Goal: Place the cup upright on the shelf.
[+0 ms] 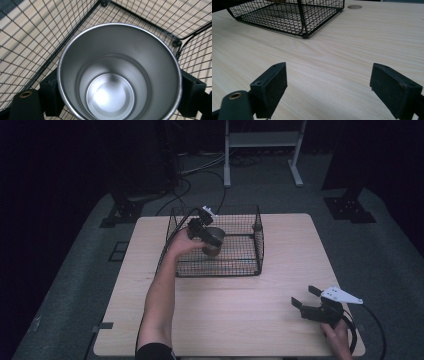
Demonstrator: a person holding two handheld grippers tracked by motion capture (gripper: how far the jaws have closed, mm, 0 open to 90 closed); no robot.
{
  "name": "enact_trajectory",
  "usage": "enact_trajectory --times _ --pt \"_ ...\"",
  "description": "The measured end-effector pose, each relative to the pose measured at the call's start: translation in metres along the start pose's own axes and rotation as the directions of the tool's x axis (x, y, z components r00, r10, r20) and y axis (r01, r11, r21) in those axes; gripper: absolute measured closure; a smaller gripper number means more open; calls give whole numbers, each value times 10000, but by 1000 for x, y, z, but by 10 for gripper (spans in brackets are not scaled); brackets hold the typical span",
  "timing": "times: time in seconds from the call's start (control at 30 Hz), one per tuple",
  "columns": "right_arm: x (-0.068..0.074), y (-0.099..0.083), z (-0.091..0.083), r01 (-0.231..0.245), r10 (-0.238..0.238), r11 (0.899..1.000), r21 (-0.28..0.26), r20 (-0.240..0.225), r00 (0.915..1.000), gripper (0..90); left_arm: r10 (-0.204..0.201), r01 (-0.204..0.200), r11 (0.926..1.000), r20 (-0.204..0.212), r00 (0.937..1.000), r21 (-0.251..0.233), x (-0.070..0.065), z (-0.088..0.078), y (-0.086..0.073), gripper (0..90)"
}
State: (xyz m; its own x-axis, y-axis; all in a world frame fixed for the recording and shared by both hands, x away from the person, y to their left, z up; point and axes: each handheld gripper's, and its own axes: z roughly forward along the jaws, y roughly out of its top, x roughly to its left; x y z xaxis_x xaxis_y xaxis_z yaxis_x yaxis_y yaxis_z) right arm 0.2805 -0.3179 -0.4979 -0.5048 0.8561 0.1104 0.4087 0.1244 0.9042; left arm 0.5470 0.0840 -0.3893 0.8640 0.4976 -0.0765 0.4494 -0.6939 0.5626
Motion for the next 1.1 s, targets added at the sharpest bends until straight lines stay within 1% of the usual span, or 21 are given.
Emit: enact_trajectory --times 0.03,0.1,0.23,0.33,0.53,0.77,0.87,1.1 --pt "0 0 0 -1 1 10000 -1 -4 10000 136 25 -25 10000 -14 10000 64 1 1 0 150" --pt "0 0 0 -6 6 10000 -6 -3 10000 136 -67 68 9998 -36 10000 160 2 3 -1 150" --pt "0 0 0 -8 8 10000 -11 -11 10000 136 -117 120 9990 -60 9999 422 5 9 -4 150" --pt "0 0 0 -2 2 10000 -15 -20 10000 136 -287 285 9985 45 9996 458 7 12 -5 150" --pt "0 0 0 -8 8 10000 -24 -19 10000 136 -300 293 9976 100 9995 621 8 18 -5 150" --pt "0 0 0 -20 20 10000 -47 -23 10000 136 -296 292 9970 40 9996 720 8 21 -6 149" --pt "0 0 0 -15 15 10000 -50 -27 10000 136 -396 392 9961 38 9992 790 10 23 -7 150" --pt "-1 0 0 -29 29 10000 -70 10 10000 136 -459 455 9957 28 9989 804 12 26 -7 149"
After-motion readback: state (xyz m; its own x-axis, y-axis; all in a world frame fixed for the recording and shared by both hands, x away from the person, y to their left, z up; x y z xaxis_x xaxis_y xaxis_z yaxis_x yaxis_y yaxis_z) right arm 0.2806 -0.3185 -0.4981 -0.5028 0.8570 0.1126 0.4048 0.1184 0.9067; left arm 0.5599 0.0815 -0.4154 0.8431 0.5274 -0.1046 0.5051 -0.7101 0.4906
